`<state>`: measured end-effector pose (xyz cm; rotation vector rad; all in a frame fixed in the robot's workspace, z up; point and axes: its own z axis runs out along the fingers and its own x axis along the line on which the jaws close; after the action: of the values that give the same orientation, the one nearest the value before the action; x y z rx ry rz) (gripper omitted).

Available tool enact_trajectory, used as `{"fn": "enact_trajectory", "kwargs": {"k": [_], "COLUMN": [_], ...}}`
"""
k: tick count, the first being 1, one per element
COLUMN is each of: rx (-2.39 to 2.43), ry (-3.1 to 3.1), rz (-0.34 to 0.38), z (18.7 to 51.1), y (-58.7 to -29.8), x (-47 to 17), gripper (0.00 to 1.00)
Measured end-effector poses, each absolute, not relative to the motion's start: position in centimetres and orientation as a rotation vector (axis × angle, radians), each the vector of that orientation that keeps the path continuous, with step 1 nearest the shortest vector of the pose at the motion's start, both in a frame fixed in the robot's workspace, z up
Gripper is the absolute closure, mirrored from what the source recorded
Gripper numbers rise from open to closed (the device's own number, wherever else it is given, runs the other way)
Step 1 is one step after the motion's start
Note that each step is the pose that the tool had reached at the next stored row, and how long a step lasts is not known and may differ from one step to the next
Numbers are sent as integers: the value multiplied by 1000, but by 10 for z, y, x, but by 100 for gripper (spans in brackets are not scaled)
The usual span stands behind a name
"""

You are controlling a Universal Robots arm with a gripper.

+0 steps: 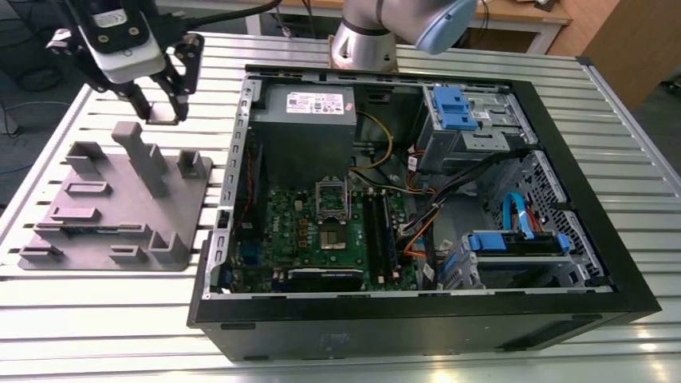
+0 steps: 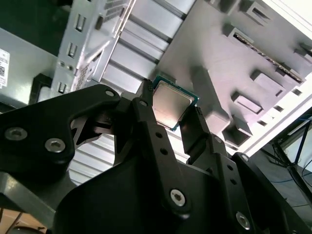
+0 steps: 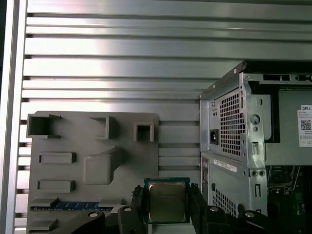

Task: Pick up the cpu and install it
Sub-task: 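Pick up the cpu and move it towards the insertion slot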

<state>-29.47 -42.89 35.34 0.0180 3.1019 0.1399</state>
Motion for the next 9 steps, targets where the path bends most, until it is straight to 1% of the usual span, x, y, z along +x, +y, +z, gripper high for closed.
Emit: {"fn": "enact_trajectory", "kwargs": {"k": [9], "rx": [18], "ry": [3103], "rz": [140], "z": [352], "y": [-429], "x": [-256], "gripper": [53]}}
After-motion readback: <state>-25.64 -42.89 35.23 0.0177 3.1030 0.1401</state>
